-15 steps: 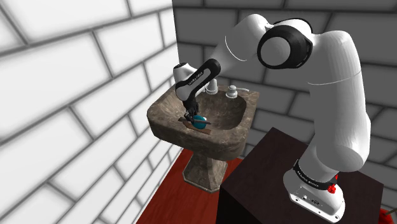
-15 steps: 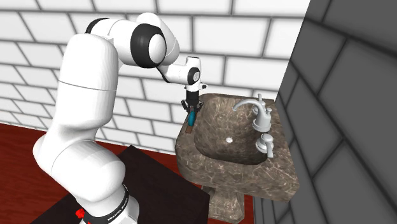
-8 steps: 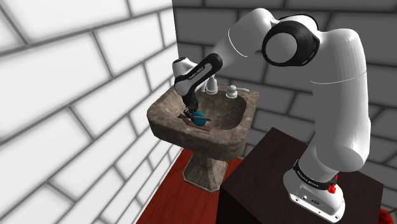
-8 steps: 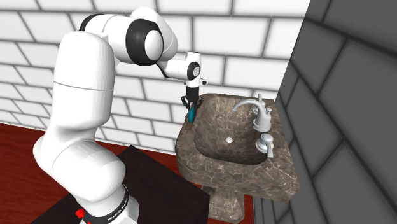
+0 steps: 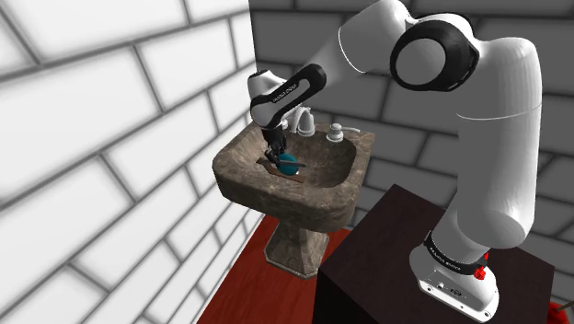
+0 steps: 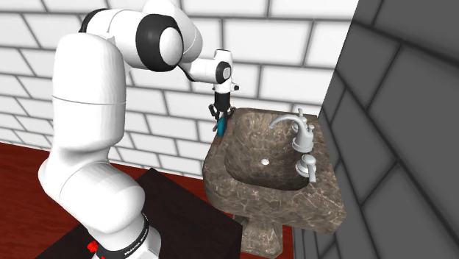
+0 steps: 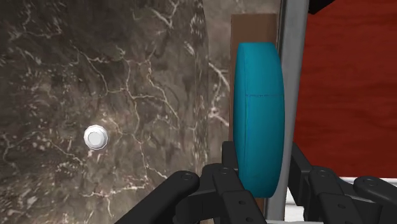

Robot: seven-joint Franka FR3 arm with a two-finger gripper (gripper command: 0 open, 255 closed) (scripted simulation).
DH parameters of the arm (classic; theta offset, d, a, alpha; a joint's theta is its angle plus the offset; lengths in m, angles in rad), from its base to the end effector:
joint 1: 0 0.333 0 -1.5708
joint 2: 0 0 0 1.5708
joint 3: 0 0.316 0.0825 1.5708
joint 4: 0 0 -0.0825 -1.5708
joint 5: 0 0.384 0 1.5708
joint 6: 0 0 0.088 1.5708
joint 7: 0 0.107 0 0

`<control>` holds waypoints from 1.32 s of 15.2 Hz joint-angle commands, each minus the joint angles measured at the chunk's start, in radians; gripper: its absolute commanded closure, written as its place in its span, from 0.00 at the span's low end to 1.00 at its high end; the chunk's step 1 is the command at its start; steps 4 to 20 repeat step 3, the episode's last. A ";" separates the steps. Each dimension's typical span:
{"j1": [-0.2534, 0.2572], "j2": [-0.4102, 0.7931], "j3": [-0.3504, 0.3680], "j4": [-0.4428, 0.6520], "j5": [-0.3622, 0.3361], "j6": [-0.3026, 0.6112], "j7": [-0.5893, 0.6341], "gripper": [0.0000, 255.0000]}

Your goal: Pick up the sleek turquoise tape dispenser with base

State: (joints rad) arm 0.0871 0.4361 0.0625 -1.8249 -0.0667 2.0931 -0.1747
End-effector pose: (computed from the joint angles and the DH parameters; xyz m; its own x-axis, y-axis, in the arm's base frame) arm 0.6197 0.0877 0.2840 0.9229 0.3465 -0.1681 0.3508 -0.9364 -0.0042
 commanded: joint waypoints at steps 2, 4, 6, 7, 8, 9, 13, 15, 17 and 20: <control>0.000 -0.016 0.001 0.009 0.002 -0.025 -0.002 1.00; 0.000 -0.016 0.001 0.009 0.002 -0.025 -0.002 1.00; 0.000 -0.016 0.001 0.009 0.002 -0.025 -0.002 1.00; 0.000 -0.016 0.001 0.009 0.002 -0.025 -0.002 1.00; 0.000 -0.016 0.001 0.009 0.002 -0.025 -0.002 1.00; 0.000 -0.016 0.001 0.009 0.002 -0.025 -0.002 1.00; 0.000 -0.016 0.001 0.009 0.002 -0.025 -0.002 1.00; 0.000 -0.016 0.001 0.009 0.002 -0.025 -0.002 1.00; 0.000 -0.016 0.001 0.009 0.002 -0.025 -0.002 1.00; 0.000 -0.016 0.001 0.009 0.002 -0.025 -0.002 1.00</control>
